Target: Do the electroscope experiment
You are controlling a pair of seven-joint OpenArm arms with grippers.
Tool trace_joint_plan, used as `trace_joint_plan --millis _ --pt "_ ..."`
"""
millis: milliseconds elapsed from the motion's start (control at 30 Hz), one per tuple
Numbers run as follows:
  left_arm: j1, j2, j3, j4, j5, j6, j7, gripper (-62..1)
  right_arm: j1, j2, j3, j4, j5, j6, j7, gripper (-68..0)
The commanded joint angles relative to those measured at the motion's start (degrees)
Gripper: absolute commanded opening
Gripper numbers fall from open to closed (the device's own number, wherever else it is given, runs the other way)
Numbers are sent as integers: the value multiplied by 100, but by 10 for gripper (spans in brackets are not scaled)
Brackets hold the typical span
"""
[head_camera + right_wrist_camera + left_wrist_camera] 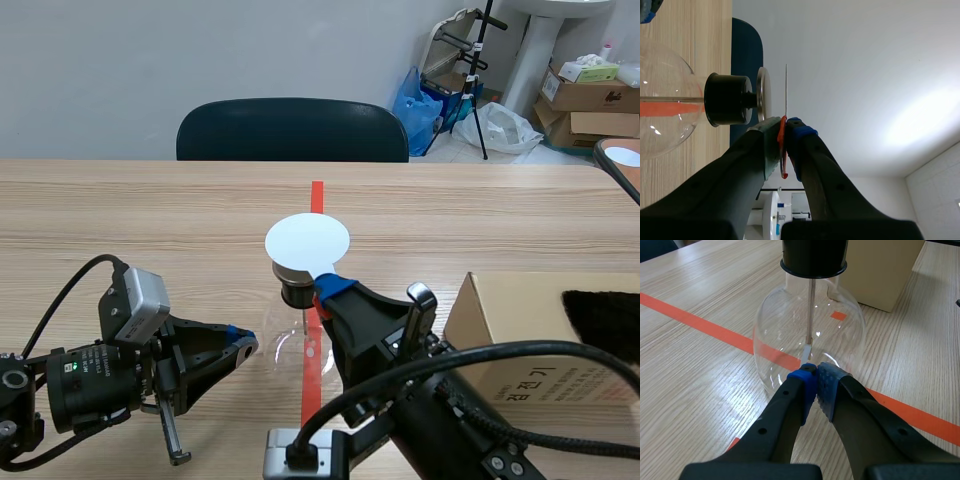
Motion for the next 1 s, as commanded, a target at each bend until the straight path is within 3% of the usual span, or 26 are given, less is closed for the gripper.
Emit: trace_joint_plan --millis 0,200,667,967 --pt "-15 0 -22 98 -52 -11 -59 -575 37 44 -20 138 2 -66 -22 -658" --pt "-15 0 -22 98 -52 -11 -59 -575 37 46 -20 138 2 -66 -629 -658" --pt "-15 0 -22 98 -52 -11 -59 -575 35 46 -20 138 4 -66 -3220 -658" --pt "-15 0 -22 98 -52 -11 -59 -575 35 46 -20 138 4 -66 -3495 -658"
